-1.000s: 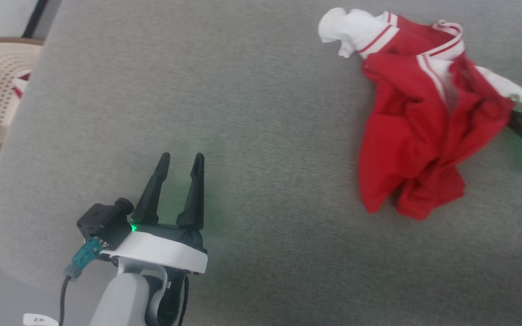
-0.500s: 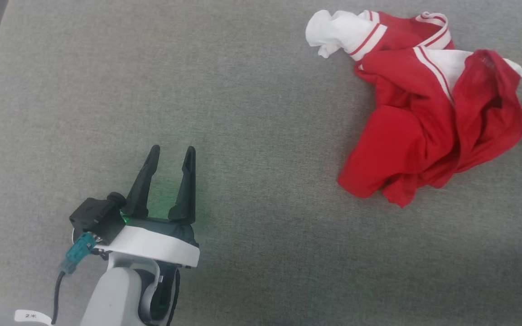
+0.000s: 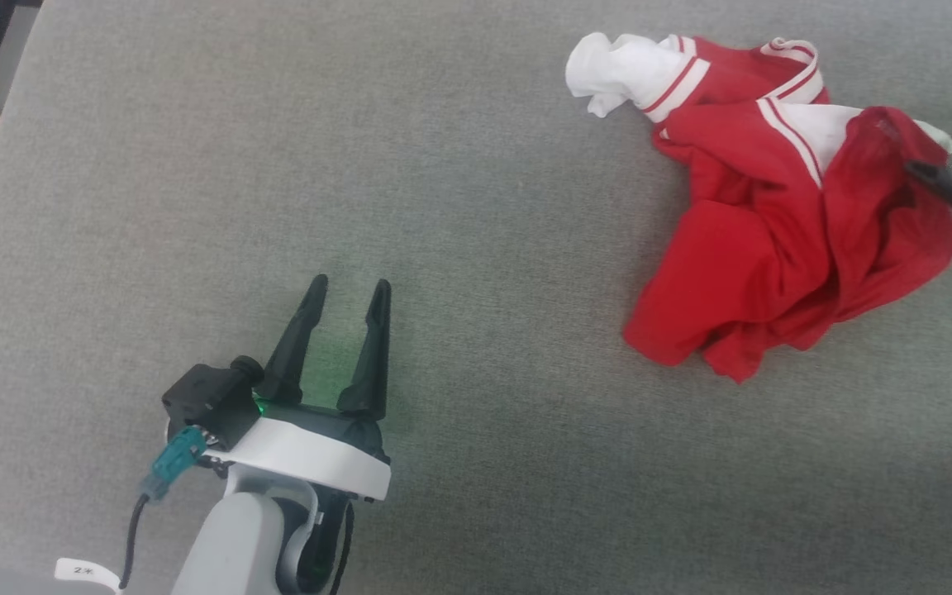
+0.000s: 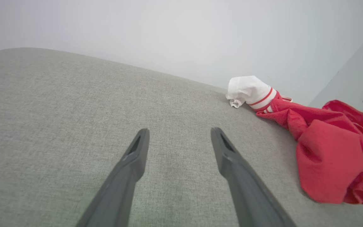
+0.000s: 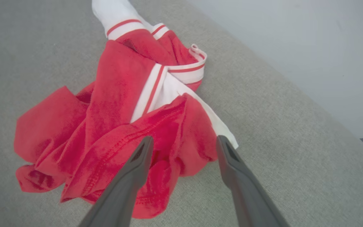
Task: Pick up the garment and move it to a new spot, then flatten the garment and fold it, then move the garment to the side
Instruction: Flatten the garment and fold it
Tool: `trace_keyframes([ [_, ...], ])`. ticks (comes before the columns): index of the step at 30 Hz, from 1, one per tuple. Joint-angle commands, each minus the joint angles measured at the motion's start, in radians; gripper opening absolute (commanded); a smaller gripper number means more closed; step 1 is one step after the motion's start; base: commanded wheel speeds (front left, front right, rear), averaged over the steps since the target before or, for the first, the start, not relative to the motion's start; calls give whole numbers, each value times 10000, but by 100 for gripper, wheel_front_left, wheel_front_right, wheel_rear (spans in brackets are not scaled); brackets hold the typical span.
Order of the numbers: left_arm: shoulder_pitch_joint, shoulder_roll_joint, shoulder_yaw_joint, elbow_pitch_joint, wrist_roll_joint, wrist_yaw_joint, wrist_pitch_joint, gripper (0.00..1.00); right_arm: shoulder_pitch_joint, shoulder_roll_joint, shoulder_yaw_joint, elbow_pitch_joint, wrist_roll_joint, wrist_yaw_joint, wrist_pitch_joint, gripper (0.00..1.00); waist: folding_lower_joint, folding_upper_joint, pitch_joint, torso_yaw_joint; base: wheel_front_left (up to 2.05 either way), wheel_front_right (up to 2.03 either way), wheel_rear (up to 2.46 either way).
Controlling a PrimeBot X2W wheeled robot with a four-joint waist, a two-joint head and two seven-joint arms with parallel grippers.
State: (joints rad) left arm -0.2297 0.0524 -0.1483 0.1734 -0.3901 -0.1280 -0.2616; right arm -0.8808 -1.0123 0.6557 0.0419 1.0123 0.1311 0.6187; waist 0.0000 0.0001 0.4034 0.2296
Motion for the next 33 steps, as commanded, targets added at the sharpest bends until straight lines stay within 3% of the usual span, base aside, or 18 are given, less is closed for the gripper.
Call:
trace_keyframes([
  [1,-140,-22,-70,39,-157,-34,-47,100,-218,79,20,-139,-3,-8,742,100,0,-1,75,104,0,0,0],
  [6,-270,-24,-249,96,-401,-34,-49,100,-551,349,225,-359,-373,-5,3424,100,0,-1,286,403,0,0,0],
  [10,-409,-19,-305,127,-593,-35,-47,100,-441,669,107,-312,-804,-7,4151,100,0,-1,461,593,0,0,0],
  [13,-392,-21,-257,108,-681,-35,-47,100,-64,738,-44,-282,-1124,-5,4146,15,0,-1,533,618,0,0,0],
  [14,-386,-21,-226,99,-688,-36,-47,100,68,718,-55,-365,-1245,-5,4122,0,0,-1,552,604,0,0,0],
  [18,-370,-21,-111,113,-607,-36,-48,100,747,563,-665,-605,-1369,-5,3735,0,0,-1,580,489,0,0,0],
  [24,-355,-19,130,64,-393,-36,-48,100,2659,374,-2507,-959,-1442,-7,3038,0,0,-1,595,28,0,0,0],
  [30,-454,-16,173,10,-220,-37,-49,100,5241,1005,-4754,-1055,-1693,-7,2463,0,0,-1,728,-384,0,0,0],
  [32,-482,-18,158,5,-189,-37,-48,100,5645,1156,-5050,-1056,-1790,-8,2407,0,0,-1,755,-418,0,0,0],
  [33,-489,-18,180,-8,-178,-37,-48,100,5996,1285,-5306,-1096,-1957,-10,2343,8,0,-1,789,-452,0,0,0],
])
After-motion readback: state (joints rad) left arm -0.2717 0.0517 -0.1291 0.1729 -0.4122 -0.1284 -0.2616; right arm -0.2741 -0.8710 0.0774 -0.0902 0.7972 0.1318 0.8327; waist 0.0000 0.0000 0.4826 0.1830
